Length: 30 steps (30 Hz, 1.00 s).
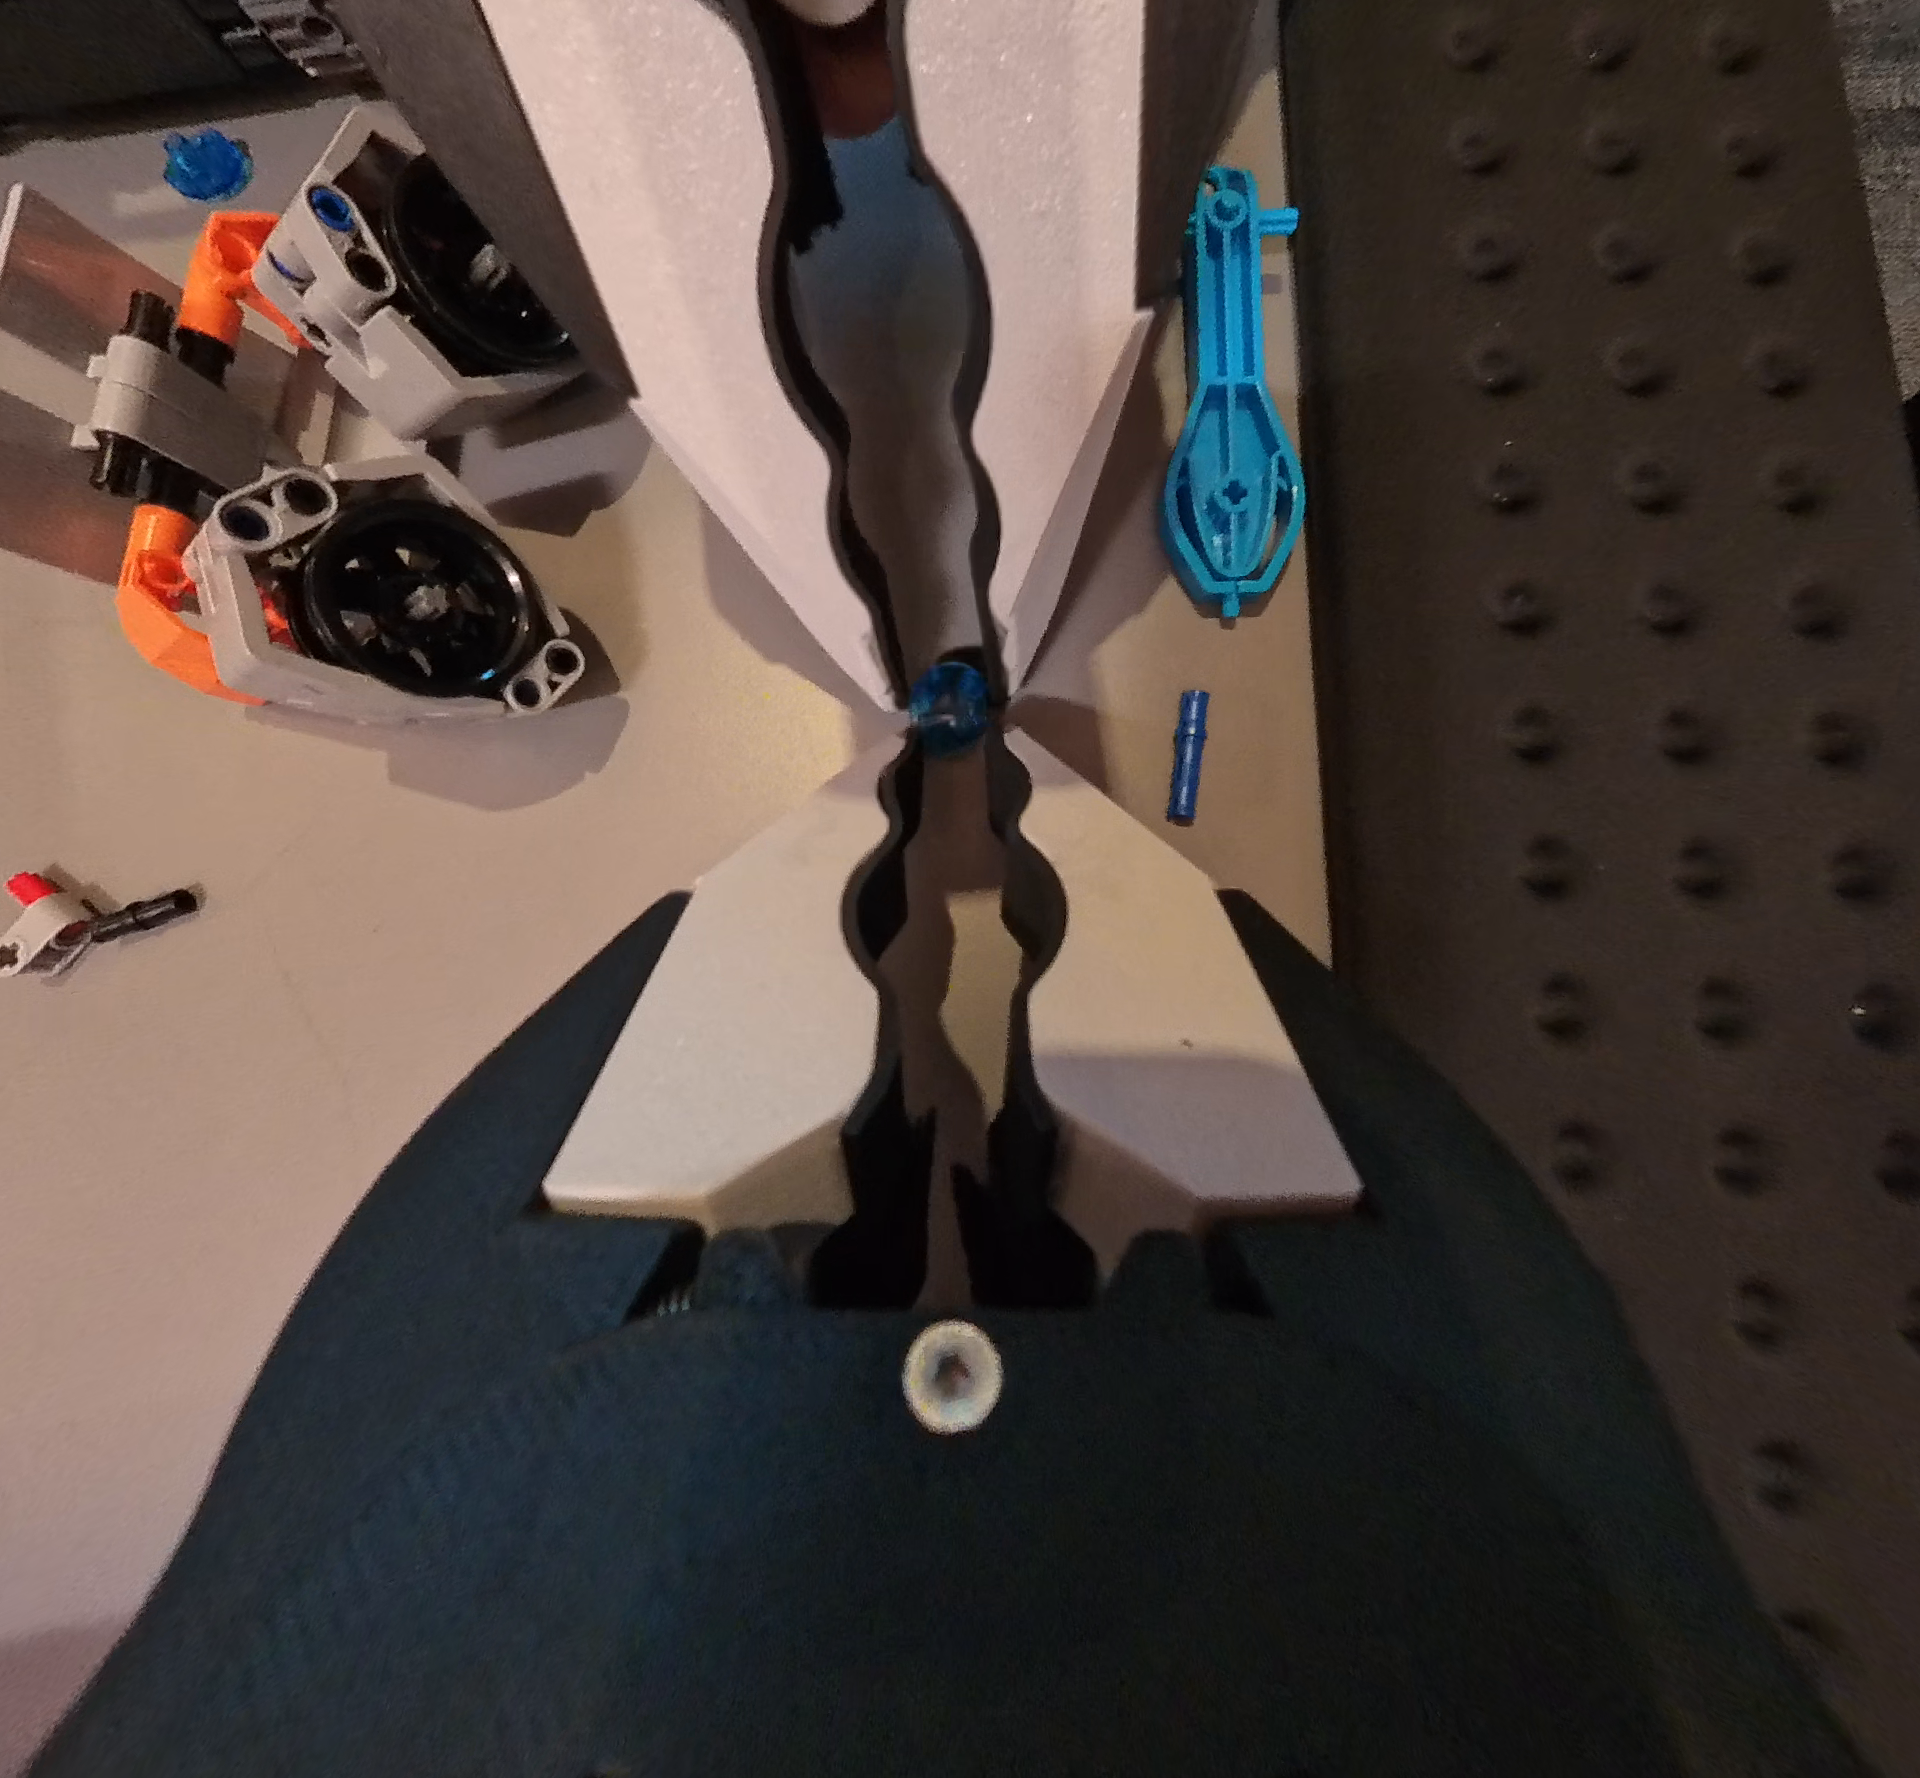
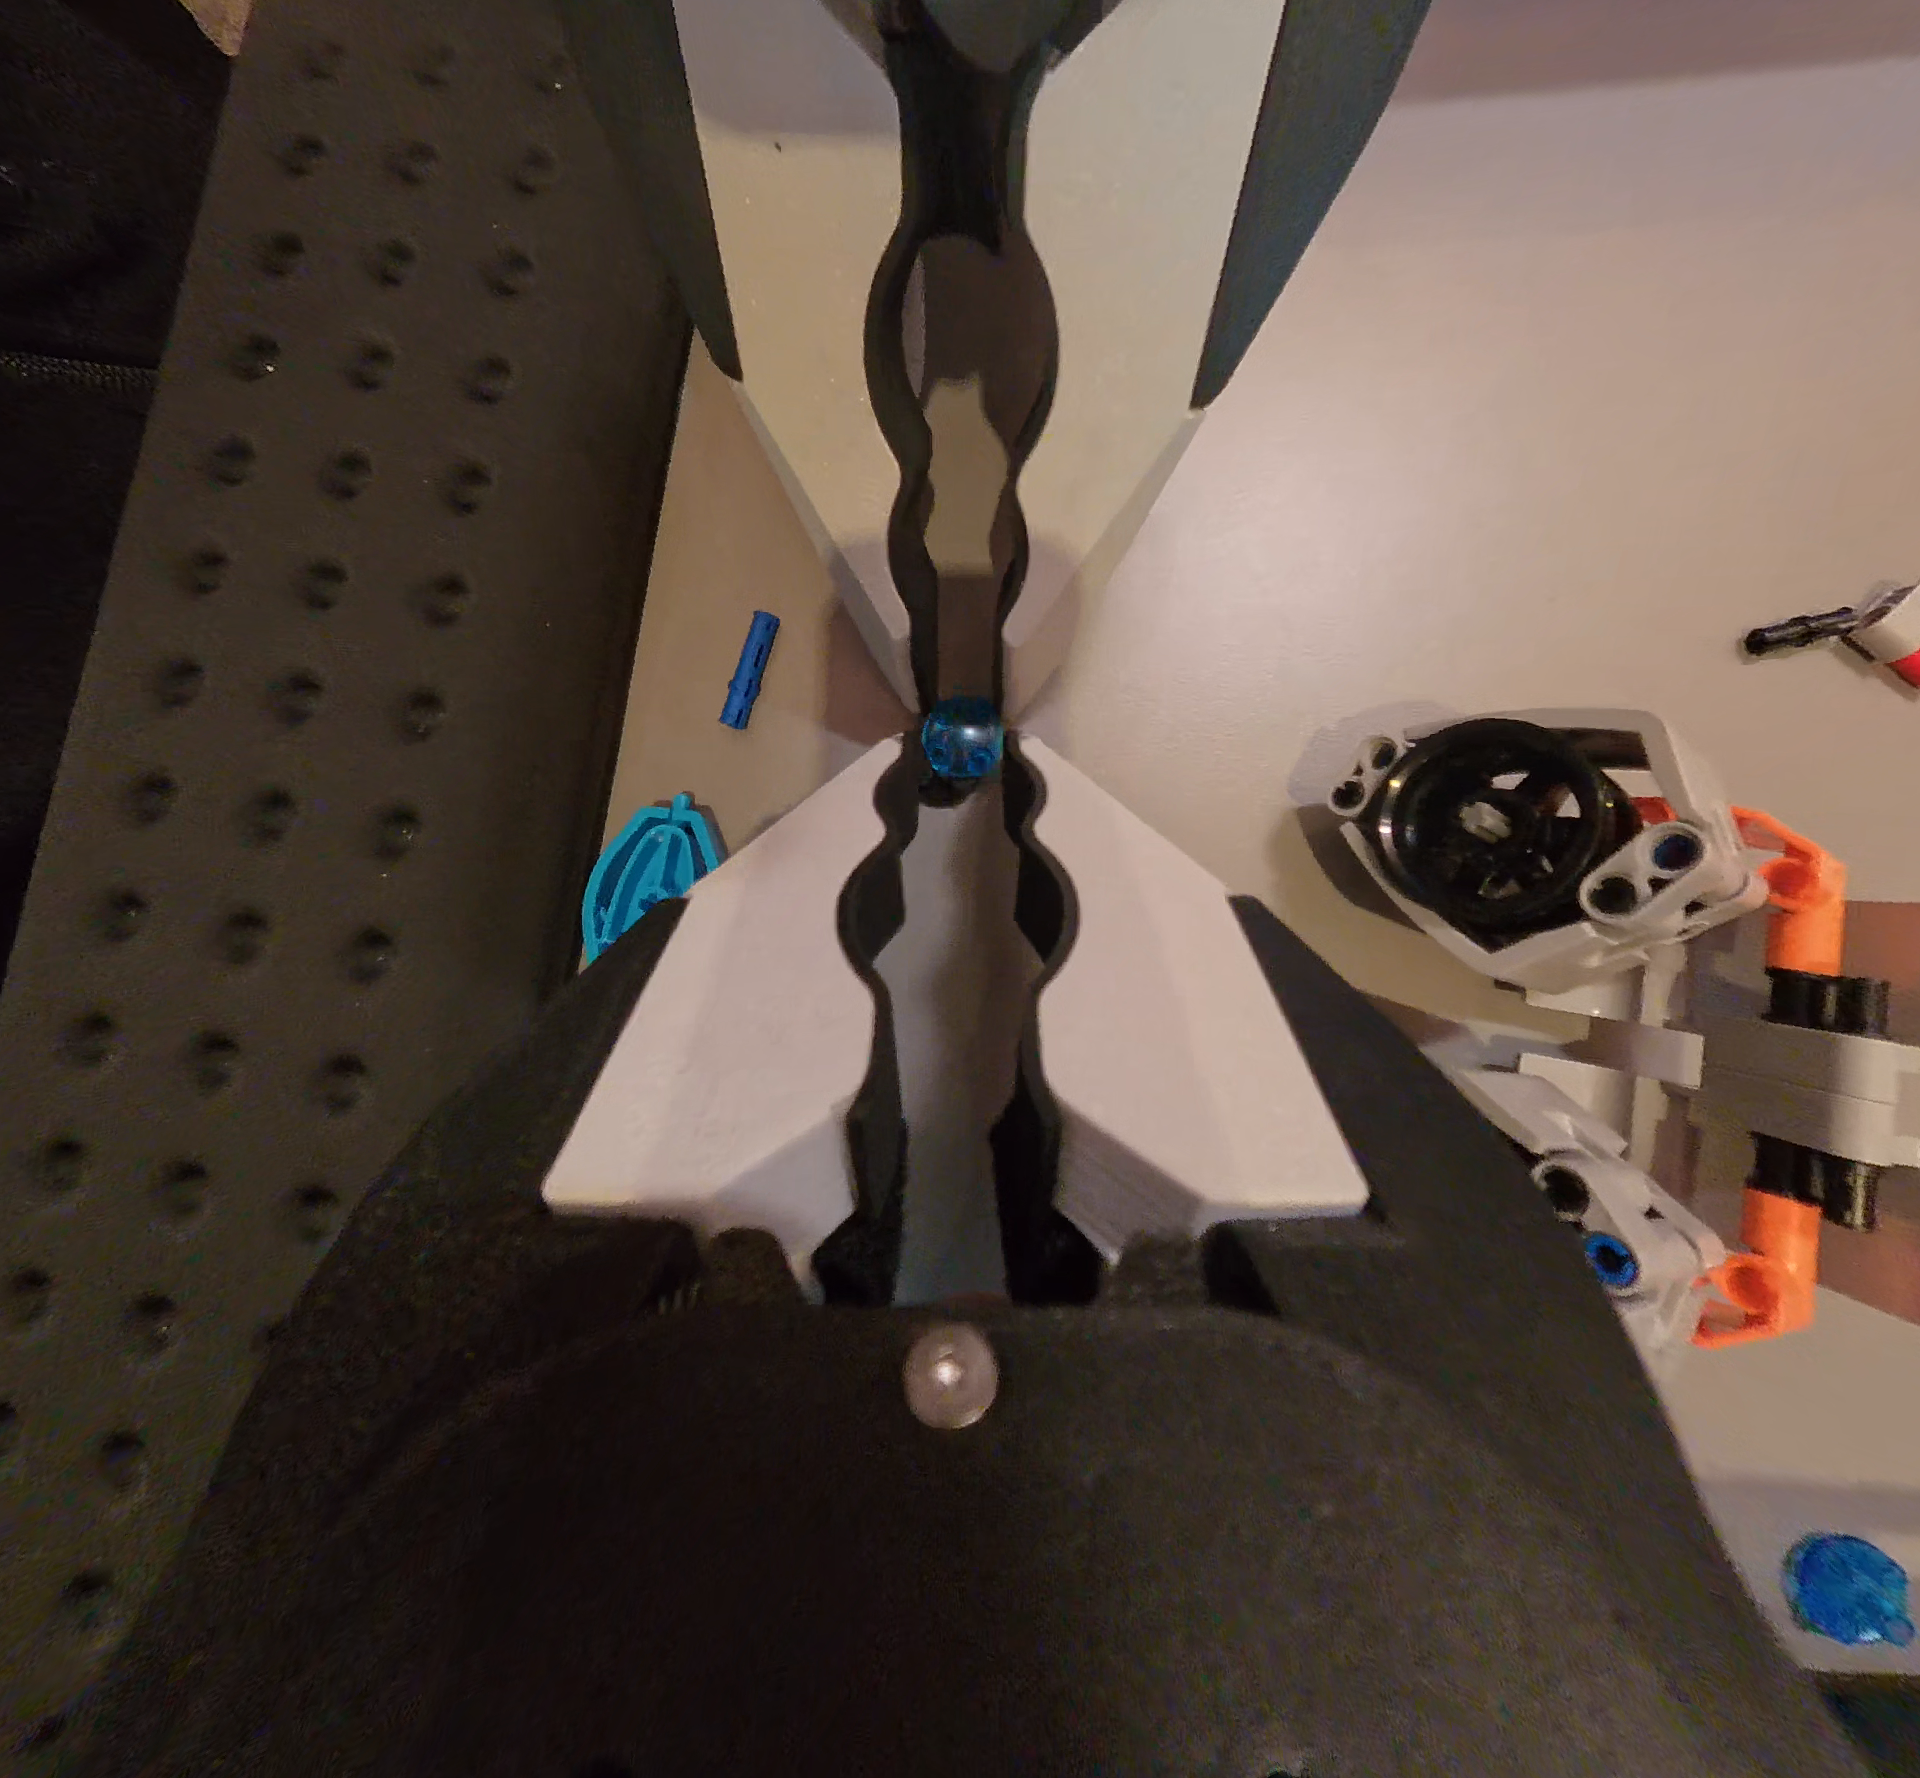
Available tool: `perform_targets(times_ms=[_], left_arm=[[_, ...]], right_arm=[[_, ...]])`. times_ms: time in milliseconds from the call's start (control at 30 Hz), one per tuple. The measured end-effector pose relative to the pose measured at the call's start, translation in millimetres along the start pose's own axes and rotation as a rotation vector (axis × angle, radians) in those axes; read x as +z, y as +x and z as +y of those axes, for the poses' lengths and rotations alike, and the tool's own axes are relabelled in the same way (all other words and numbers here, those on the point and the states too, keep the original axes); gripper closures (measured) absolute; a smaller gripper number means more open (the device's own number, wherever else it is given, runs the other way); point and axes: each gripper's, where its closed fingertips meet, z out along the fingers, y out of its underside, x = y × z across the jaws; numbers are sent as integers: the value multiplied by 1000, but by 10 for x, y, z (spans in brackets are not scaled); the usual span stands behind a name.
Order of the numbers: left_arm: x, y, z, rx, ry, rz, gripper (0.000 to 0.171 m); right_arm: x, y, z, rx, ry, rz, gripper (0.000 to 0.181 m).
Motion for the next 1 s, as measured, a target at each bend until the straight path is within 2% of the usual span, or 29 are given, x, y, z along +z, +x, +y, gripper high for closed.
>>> perform_targets(times_ms=[467,633,1000], left_arm=[[-30,-1,-96,22,67,-15,161],[4,27,-77,33,53,-10,159],[30,39,-42,50,35,-16,160]], right_arm=[[-85,-3,-16,-4,15,-4,168],[-66,-12,46,-20,-20,-3,168],[-43,-45,22,-18,-6,-21,169]])
